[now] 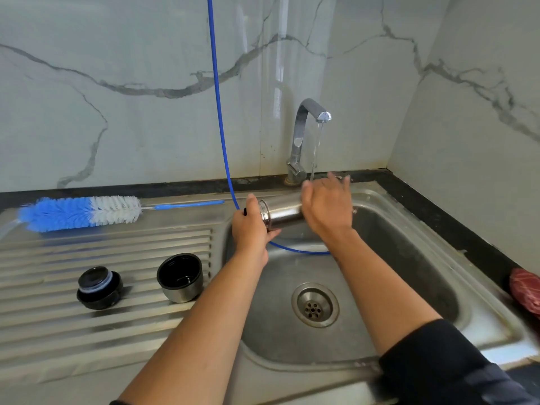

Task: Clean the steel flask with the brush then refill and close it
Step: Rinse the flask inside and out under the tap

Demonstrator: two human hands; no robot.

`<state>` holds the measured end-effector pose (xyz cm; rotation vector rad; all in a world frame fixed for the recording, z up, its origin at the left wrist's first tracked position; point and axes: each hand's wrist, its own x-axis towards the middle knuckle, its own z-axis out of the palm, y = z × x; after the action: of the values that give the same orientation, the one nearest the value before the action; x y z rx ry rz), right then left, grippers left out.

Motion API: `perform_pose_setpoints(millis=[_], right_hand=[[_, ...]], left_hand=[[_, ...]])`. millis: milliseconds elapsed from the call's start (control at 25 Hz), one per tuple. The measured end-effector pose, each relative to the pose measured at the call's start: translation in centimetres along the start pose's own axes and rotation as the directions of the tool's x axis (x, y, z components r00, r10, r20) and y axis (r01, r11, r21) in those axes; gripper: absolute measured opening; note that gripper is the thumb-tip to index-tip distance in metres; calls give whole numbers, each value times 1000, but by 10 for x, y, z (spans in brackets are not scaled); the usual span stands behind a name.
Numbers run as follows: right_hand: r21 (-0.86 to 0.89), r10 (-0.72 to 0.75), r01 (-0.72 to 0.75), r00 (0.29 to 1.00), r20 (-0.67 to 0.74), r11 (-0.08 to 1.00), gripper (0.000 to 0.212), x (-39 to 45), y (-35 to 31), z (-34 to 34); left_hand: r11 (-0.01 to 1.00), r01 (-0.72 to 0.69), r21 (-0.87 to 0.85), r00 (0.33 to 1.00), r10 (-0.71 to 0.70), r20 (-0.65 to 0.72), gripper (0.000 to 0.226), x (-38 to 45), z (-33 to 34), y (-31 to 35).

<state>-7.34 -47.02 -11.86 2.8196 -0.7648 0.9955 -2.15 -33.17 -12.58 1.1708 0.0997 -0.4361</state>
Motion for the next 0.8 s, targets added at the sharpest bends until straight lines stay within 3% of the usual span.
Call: perform_pose_setpoints(millis=[120,200,320,400,480,560,600,680,720,800], right_hand=[[147,-315,320,947,-59,936,51,-4,-31,4],[167,-290,292,956,-37,942,52,-1,-13,1],[56,30,-28,999,-39,998,53,-3,17,1],[73,-27,31,999,-45,997,56,-5,-3,3],[167,-208,213,977,-49,963,52,-9,-30,4],[202,-248,242,969,2,949,49,-8,-31,0],[212,-182,170,983,37,962,48,-5,-19,0],[257,103,-130,988,114,958,47,-3,10,3],[332,266,-306,950,161,892,46,-3,21,2],[576,485,-578,811,327,578,39,-3,30,0]], left_hand=[[1000,-9,1,1000,9,13,48,0,1,-4],[1000,-22,-17,1000,22,4,47,4,-2,0],[1000,-24,17,1000,24,-4,43,7,-4,3],[999,-29,37,999,28,17,44,4,-2,0],[998,-36,45,999,35,20,44,3,-1,-1],[999,-41,34,999,41,2,42,6,-4,2],[998,-48,31,999,48,-8,39,7,-6,5],[996,-77,47,997,77,-11,31,7,-10,9],[993,-102,63,995,102,3,28,6,-10,11],[987,-151,47,988,149,46,29,0,-8,13]])
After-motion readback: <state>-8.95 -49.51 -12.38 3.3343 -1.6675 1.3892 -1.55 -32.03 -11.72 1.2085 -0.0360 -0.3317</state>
